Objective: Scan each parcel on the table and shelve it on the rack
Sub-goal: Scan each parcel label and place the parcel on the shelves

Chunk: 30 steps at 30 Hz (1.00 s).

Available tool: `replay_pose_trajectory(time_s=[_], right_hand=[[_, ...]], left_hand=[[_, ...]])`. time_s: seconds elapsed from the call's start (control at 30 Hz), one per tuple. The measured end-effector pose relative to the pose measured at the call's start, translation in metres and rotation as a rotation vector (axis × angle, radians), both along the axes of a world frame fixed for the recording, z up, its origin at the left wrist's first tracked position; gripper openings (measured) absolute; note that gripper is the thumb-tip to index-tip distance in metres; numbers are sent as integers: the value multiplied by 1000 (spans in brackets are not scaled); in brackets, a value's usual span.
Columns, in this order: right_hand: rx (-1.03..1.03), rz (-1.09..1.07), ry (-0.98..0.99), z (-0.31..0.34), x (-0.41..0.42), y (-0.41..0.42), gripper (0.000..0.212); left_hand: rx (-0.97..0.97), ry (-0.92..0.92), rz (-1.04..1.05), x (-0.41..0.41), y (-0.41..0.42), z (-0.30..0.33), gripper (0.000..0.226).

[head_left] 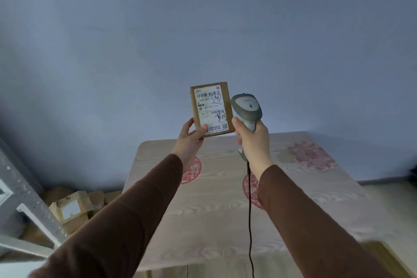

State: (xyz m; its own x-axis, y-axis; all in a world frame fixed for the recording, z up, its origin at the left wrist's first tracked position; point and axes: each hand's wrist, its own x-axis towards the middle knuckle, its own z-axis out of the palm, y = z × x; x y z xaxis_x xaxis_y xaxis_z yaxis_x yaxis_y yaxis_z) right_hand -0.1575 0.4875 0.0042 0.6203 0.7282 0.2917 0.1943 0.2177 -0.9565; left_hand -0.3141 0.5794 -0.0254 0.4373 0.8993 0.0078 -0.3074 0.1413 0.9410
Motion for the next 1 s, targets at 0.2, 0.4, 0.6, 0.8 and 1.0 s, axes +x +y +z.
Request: replay_pose_trajectory(time_s=[0.2,0.4,0.6,0.8,1.0], right_hand=[[-34,28,-157,34,34,-64,23],[-43,42,-145,43,72,-106,28],[-13,39,-130,46,104,-136,29],[-4,68,-125,46,123,-150,32],[12,108,-124,45,134,-157,34]], left_hand=[[31,-15,-11,62,-38,14,72],[108,15,-38,117,-75,21,72],[129,24,-20,150,-105,24,74],[142,39,8,166,-124,26,73],[147,50,15,178,-132,27,73]])
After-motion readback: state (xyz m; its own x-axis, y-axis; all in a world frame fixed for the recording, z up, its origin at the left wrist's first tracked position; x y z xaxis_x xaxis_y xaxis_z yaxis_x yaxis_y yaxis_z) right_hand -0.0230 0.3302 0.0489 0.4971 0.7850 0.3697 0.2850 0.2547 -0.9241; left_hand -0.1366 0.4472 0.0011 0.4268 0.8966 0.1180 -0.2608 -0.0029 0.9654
